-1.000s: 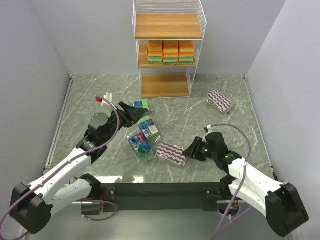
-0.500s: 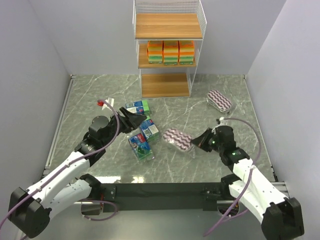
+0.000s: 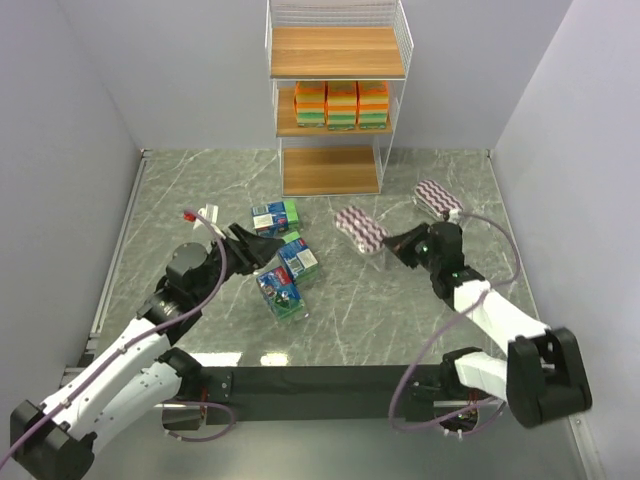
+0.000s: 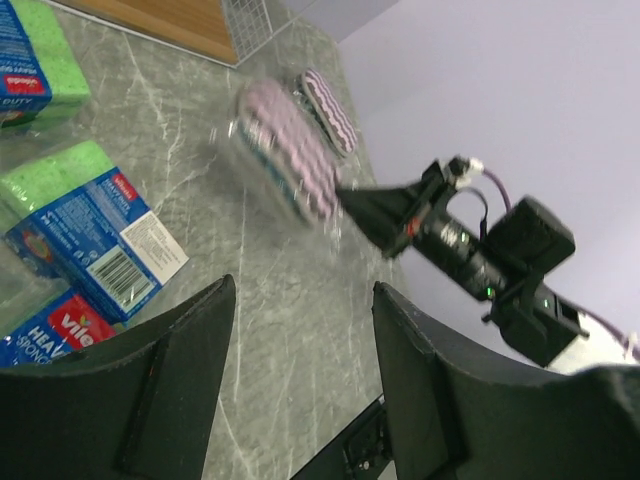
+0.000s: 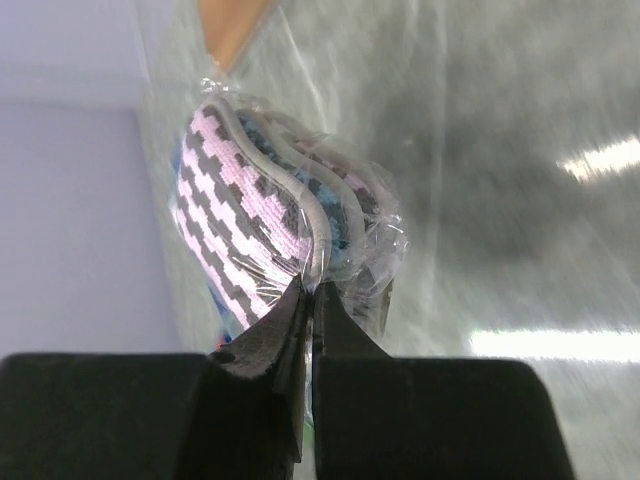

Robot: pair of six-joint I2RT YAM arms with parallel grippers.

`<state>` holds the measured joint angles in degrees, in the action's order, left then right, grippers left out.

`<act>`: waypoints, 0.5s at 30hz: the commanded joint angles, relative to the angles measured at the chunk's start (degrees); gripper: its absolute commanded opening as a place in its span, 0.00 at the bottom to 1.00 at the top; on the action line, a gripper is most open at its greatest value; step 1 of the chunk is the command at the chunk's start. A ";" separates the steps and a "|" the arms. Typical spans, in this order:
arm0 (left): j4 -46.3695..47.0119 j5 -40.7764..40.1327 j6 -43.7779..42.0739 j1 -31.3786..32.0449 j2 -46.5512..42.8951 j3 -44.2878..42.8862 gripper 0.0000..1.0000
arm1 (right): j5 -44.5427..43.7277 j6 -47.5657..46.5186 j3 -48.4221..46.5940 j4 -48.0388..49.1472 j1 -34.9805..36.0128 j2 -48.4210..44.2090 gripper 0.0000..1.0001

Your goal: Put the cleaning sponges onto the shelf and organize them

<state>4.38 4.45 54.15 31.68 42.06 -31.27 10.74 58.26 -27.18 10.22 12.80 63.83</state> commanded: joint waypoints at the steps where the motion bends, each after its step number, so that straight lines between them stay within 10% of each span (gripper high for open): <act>1: -0.34 -1.11 -0.01 -0.39 -2.33 2.17 0.63 | -4.85 3.25 -5.86 13.32 -0.49 6.81 0.00; 5: -1.22 -1.11 0.25 -0.30 -3.57 2.53 0.62 | -5.91 9.40 -5.07 29.38 -0.49 14.81 0.00; 15: -3.33 -1.72 1.04 -0.48 -6.64 3.14 0.59 | -28.30 15.48 -13.59 31.88 7.23 28.27 0.00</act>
<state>1.13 3.29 54.76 31.51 36.77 -28.40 -6.87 70.63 -36.16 36.47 17.19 91.37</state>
